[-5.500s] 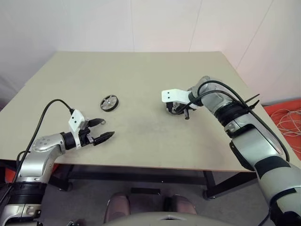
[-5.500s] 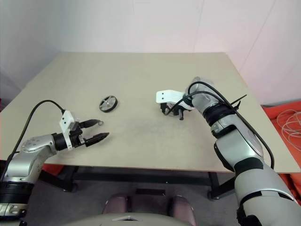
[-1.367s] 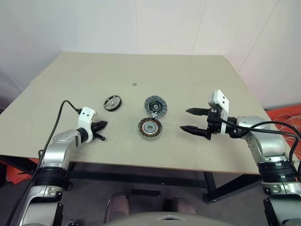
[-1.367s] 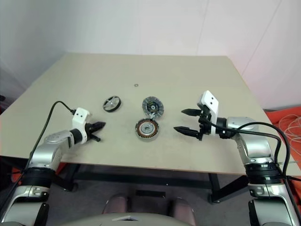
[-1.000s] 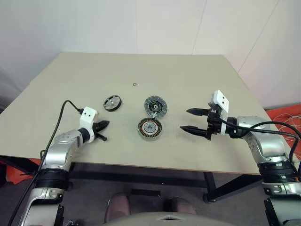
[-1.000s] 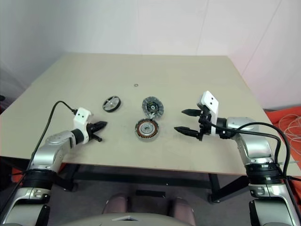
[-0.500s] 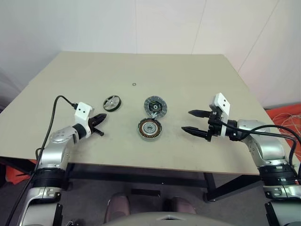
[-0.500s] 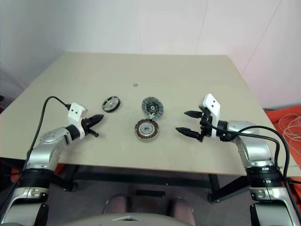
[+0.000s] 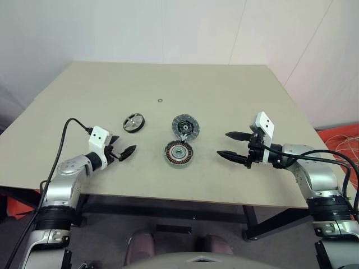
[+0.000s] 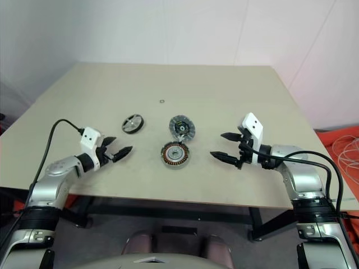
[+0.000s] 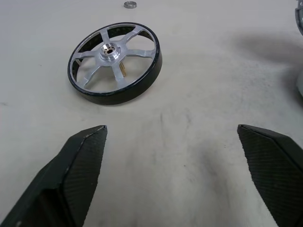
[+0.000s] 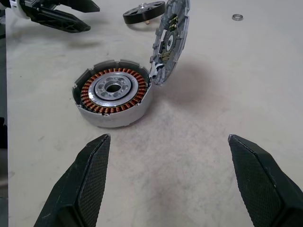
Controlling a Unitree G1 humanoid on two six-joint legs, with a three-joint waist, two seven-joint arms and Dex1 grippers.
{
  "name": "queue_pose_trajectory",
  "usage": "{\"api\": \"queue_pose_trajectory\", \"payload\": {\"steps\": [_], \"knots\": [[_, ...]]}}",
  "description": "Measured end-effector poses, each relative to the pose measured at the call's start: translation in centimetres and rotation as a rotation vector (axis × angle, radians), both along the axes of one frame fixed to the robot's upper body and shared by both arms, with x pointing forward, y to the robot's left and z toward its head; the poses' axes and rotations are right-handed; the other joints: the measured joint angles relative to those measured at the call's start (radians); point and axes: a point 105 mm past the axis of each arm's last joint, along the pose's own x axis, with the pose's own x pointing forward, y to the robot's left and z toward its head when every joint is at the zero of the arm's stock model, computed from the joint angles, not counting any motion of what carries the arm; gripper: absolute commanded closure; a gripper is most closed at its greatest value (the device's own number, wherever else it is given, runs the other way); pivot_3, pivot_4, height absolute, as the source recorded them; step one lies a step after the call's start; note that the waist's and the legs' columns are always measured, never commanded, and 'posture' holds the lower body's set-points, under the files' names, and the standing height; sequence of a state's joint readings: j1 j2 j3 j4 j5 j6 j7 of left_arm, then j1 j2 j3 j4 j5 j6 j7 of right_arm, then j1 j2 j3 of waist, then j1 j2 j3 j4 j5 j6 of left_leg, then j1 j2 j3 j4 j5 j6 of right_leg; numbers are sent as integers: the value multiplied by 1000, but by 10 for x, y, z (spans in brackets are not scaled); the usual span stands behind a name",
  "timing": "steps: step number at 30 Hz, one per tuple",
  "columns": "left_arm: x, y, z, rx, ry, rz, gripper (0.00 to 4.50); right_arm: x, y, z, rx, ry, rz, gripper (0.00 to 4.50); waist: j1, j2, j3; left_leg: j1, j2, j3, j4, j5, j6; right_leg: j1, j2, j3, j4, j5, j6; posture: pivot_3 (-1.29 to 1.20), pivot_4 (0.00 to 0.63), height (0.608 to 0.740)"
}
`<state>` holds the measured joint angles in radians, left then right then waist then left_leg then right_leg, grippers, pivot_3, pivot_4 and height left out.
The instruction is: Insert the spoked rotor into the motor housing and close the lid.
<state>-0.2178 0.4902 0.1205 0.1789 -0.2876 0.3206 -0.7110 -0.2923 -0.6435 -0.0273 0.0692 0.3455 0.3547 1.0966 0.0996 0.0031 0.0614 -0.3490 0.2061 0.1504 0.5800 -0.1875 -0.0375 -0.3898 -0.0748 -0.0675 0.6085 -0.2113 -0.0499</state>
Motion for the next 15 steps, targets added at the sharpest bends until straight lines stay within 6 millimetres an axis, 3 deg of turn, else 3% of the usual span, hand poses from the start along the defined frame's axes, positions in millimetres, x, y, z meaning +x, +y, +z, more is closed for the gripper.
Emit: {"api": "queue_pose_trajectory", "payload": {"steps": [15], "knots": [[0,3,4,24,-12,-4,17,-1,-8,-4,-3,9,-30,0,0,0,0,0,0,0,0,0,0,0,0,0,0,0,0,0,0,740]]}}
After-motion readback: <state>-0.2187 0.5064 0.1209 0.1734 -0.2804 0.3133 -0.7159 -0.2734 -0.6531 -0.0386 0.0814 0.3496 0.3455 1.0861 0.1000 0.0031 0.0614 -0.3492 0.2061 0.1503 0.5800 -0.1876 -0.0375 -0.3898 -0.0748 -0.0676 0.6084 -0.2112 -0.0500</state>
